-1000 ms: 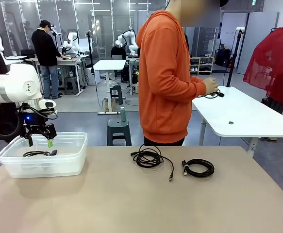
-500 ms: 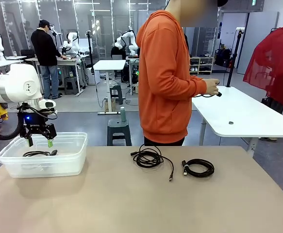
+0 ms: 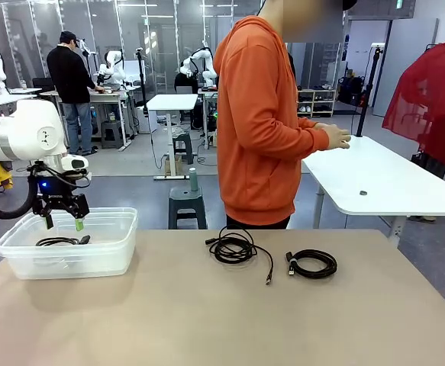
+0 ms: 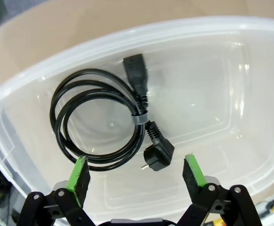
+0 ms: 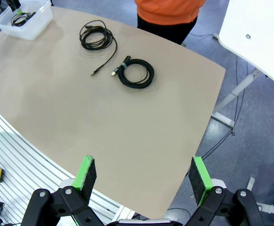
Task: Organize and store the cables.
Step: Place the Power Cable into the Organizing box.
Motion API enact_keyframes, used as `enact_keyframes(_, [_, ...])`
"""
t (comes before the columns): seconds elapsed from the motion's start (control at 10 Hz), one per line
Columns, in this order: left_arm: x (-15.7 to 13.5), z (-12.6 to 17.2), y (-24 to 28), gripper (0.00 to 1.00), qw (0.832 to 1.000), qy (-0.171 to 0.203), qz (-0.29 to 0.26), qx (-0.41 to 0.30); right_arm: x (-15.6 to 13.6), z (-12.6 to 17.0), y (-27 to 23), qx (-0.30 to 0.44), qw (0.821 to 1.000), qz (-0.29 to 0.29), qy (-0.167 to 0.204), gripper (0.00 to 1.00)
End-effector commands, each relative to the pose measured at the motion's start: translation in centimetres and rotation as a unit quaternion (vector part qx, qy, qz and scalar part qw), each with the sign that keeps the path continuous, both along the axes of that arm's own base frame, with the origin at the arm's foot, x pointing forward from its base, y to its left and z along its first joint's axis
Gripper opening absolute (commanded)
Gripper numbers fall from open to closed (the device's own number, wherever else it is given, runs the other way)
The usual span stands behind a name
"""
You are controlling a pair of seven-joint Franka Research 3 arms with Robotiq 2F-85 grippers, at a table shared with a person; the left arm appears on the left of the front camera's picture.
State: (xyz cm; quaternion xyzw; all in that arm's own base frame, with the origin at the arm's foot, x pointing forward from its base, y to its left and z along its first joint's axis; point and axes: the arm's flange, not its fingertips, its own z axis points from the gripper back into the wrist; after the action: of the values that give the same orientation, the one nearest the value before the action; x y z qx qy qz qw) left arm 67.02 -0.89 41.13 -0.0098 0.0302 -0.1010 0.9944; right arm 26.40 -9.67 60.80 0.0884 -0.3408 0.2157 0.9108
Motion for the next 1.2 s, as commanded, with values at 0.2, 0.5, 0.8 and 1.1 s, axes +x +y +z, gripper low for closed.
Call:
enact_keyframes(0.2, [-7.4,5.2,0.0,1.00,0.986,-0.065,-0.152,-0.030,0.0,0.1,0.1,-0.001,1.000,0.000,0.000,1.00])
enact_keyframes(0.5, [-13.6,10.3,-2.8,1.00,0.969,-0.158,-0.181,-0.051,0.0,0.1,0.1,-0.001,1.000,0.000,0.000,1.00])
enact_keyframes(0.8, [-20.5,15.1,-5.3,1.00,0.952,-0.230,-0.189,-0.072,0.0,0.1,0.1,-0.001,1.000,0.000,0.000,1.00])
enact_keyframes(1.1, [-25.7,21.4,-6.2,1.00,0.948,-0.232,-0.210,-0.063,0.0,0.1,0.1,-0.001,1.000,0.000,0.000,1.00])
